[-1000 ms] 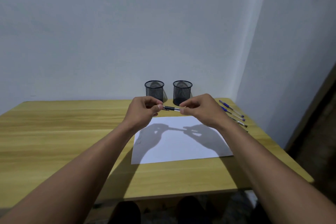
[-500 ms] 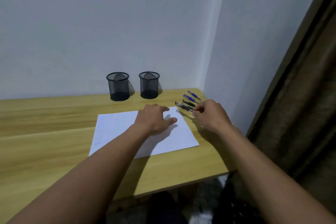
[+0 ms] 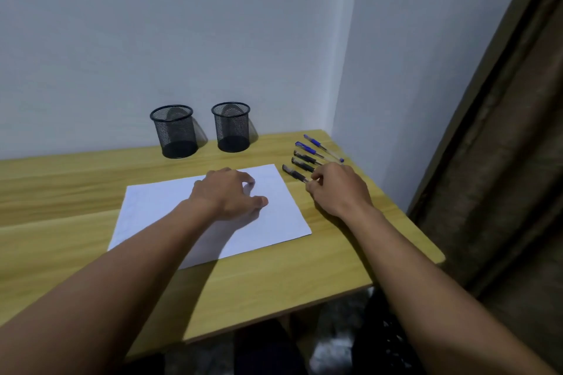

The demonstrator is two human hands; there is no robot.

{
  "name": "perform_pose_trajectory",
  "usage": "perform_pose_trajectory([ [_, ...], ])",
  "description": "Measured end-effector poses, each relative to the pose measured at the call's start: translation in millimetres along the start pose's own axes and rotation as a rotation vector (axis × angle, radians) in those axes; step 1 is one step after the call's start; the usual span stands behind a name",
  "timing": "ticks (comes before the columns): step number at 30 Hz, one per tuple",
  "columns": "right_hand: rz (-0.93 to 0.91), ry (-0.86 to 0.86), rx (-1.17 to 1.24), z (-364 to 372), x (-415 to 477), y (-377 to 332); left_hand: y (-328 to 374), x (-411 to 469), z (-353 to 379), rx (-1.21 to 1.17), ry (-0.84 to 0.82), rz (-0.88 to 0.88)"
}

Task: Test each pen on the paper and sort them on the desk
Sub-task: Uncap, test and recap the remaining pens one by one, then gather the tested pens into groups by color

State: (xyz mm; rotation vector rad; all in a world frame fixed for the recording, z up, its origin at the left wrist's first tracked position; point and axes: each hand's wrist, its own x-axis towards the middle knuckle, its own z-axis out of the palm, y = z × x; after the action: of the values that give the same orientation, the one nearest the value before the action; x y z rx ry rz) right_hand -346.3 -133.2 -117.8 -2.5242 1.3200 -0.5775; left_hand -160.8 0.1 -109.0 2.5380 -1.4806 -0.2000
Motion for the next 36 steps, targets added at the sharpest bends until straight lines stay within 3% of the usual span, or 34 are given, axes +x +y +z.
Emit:
perform_pose_trajectory([
  [7,0.0,0.072,0.067,-26,18,11,39,-3,4,-0.111,0.222,0.076],
  [11,-0.018,0.023,0.053,-41,47,28,72,6,3,-0.142,0.277,0.123],
  [20,-0.131,-0.249,0.054,-34,116,46,120,52,24,-0.367,0.277,-0.175],
  [25,-0.194,-0.357,0.041,-19,131,57,137,67,37,-0.35,0.362,-0.199],
  [36,-0.224,-0.289,0.144,-25,129,77,161,94,46,-0.385,0.398,-0.175],
])
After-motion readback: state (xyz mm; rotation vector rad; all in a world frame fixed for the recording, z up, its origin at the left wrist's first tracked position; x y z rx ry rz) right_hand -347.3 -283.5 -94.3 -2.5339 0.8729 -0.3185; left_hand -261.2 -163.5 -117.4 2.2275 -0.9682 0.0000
